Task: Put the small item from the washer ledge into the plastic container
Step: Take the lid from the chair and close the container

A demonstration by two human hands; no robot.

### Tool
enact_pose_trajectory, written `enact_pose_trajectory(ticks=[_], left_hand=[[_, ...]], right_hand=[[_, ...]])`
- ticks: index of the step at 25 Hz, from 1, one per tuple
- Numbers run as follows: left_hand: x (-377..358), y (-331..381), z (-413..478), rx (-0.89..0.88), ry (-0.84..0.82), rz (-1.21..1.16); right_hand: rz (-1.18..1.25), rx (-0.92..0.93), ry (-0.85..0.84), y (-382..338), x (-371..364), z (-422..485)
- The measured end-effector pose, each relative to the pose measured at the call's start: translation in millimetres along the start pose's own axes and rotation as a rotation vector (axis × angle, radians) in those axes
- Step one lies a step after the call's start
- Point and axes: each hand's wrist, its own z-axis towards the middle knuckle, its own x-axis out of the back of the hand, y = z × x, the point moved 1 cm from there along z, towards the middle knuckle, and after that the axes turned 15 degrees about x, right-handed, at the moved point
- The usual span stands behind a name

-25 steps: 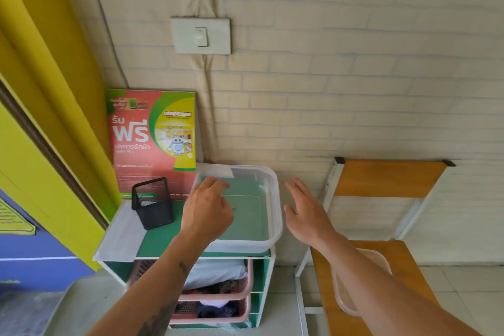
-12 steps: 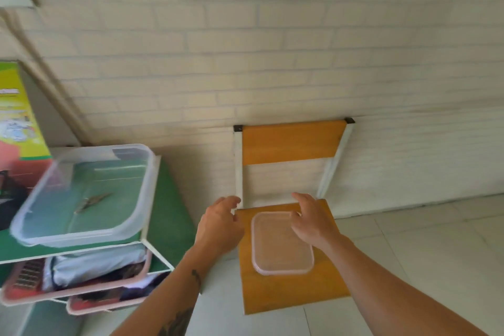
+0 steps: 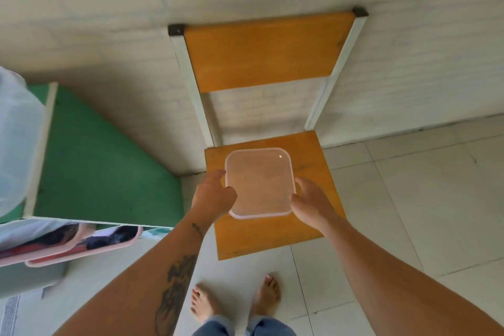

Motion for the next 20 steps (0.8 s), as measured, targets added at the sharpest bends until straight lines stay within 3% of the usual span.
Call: enact_pose_trajectory(ticks=[11, 20], left_hand=[[-89, -30, 84, 0.09, -0.111, 0.044], [-94, -33, 95, 0.179, -0.113, -0.194]], right_hand=[[0.246, -0.14, 0.056, 68, -55, 75], [0.319, -0.156, 0.116, 66, -68, 76]])
